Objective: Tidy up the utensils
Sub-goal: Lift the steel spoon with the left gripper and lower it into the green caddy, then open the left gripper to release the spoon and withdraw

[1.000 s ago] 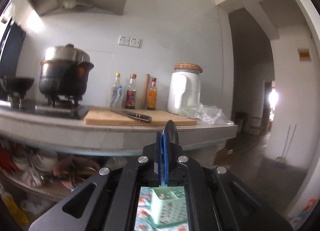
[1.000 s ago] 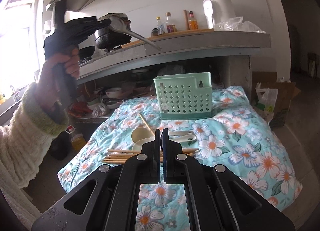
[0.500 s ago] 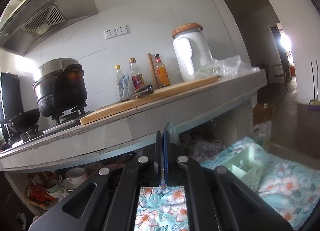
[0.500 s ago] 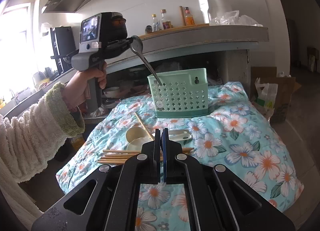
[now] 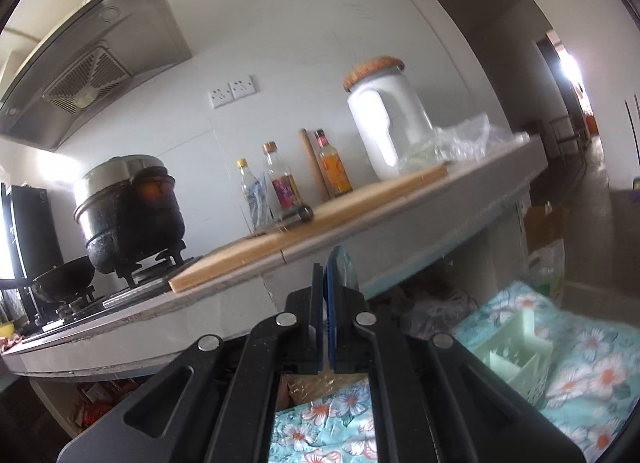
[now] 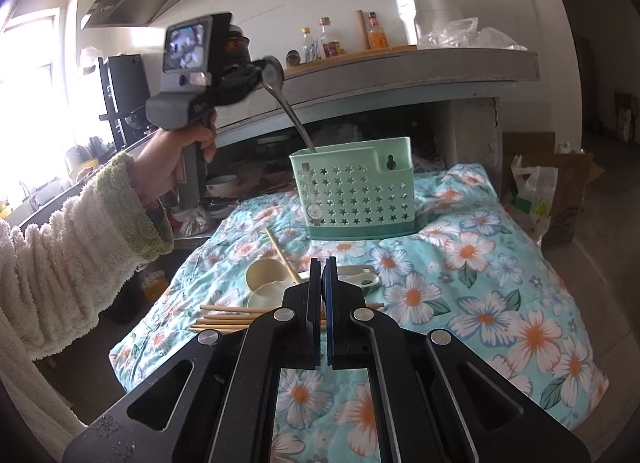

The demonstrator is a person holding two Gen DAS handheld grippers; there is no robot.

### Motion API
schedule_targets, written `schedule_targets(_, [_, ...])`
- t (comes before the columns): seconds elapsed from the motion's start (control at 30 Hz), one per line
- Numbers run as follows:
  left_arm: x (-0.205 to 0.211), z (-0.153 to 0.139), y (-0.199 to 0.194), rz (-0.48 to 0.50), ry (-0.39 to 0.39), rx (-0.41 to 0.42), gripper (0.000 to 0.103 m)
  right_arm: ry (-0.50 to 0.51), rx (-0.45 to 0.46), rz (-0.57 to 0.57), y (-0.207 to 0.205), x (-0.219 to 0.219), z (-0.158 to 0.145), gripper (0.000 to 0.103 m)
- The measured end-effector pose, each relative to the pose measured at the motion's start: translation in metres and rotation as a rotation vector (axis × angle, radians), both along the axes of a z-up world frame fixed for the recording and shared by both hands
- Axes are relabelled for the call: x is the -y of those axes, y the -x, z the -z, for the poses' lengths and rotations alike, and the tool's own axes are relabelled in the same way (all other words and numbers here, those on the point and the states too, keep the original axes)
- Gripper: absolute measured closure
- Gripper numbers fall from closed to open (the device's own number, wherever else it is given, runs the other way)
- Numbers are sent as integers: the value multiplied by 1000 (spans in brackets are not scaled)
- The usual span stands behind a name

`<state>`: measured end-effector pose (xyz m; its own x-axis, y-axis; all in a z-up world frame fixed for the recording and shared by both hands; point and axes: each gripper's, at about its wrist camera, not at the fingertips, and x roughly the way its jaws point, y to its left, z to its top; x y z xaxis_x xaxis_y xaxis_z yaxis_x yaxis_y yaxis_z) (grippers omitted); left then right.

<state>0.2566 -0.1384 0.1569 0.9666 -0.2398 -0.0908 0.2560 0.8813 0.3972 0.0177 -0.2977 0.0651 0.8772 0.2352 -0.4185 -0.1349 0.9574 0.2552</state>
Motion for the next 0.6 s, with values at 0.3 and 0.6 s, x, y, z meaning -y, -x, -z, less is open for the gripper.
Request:
schedule_targets(0.3, [-4,29,-32,16,95,-223,99,-97,29,-40,-6,22,-20,103])
schedule_targets(0.6, [-37,22,-18,89,297,-304,75,-149,145,-69,-36,48,-74,103])
